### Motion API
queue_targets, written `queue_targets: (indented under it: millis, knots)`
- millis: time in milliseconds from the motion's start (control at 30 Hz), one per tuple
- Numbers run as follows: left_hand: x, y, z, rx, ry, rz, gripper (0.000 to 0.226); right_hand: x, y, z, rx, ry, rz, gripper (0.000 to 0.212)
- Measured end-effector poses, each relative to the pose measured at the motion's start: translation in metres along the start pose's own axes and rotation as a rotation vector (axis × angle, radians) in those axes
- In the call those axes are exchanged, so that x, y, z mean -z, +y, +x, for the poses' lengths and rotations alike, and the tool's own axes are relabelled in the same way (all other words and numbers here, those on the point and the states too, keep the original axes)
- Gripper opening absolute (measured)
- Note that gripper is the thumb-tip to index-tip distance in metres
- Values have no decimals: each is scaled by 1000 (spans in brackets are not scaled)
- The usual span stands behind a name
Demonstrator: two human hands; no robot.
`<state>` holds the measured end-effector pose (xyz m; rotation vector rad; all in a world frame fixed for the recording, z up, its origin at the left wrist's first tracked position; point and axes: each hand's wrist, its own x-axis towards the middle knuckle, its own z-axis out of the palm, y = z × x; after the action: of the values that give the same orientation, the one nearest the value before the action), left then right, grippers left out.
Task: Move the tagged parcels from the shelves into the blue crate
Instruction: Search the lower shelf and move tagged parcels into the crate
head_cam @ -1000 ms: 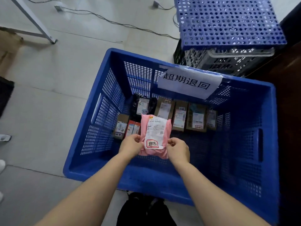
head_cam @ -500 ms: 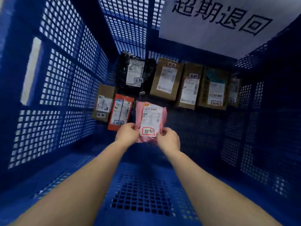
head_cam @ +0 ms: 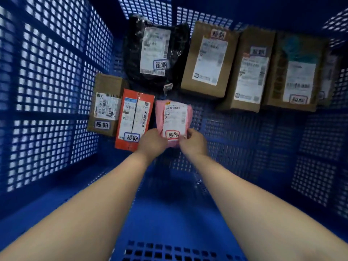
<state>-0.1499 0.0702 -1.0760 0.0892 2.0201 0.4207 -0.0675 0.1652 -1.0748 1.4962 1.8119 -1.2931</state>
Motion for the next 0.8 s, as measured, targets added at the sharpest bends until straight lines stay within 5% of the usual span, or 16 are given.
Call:
queue_targets:
  millis: [433,800]
  knots:
    - [5,6,-1,-189,-89,234,45,-3,-5,-4,48,-148,50,38]
    - [71,56,-113,-247,71,714,35,108,-38,-114,199,-83,-491,44]
